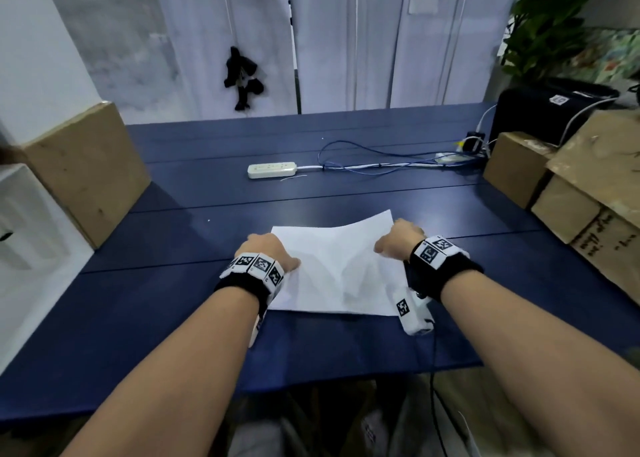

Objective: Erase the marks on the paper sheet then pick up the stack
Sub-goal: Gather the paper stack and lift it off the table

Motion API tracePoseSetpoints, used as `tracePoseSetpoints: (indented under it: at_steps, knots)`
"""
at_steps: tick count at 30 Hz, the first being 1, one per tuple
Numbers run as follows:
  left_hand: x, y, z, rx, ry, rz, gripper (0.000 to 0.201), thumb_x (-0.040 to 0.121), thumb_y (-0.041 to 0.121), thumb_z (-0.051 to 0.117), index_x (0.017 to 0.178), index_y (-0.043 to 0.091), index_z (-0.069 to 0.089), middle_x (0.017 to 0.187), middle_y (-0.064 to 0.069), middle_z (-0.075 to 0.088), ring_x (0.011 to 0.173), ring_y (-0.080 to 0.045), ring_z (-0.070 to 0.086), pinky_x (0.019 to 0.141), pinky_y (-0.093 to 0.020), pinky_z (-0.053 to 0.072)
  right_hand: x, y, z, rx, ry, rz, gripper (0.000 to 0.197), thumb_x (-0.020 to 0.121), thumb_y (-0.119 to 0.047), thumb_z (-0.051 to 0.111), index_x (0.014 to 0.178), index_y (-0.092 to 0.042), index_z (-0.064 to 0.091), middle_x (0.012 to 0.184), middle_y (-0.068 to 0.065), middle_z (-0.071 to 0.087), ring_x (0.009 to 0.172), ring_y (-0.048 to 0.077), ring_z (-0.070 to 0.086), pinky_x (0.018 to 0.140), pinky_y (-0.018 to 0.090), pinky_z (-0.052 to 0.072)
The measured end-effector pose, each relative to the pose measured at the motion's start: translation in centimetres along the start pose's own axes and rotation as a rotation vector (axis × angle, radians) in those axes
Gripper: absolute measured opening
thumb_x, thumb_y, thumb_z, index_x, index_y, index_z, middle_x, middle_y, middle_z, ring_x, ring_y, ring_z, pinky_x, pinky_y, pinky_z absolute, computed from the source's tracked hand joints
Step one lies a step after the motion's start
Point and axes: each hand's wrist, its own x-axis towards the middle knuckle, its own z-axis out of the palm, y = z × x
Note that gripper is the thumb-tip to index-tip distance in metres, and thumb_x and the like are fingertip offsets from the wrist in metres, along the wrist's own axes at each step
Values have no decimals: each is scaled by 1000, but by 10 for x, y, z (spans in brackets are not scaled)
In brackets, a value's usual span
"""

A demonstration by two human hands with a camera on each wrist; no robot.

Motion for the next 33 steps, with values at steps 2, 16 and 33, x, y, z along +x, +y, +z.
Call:
tracePoseSetpoints:
  at_steps: [2,16,33]
  knots:
    - [1,2,-5,-7,-27,-2,68,72,64,73,115,12,63,118,-11,65,100,-30,66,85,-38,56,1,-7,-6,37,-37,-9,54,85,-31,72,128,-2,58,129,14,63,117,33,61,89,32,49]
    - [3,-10,3,-77,-13,-24,76,71,72,71,116,13,58,124,-10,57,102,-29,64,75,-34,49,5,26,-1,634,-215,22,29,76,4,74,103,10,67,100,22,73,90,39,72,85,56,58]
    - [-6,15,6,-67,-57,-54,84,69,70,76,123,10,57,128,-13,59,119,-30,55,92,-37,49,-33,16,-6,-28,45,31,37,96,-17,45,129,-3,57,137,19,58,126,38,54,103,37,44]
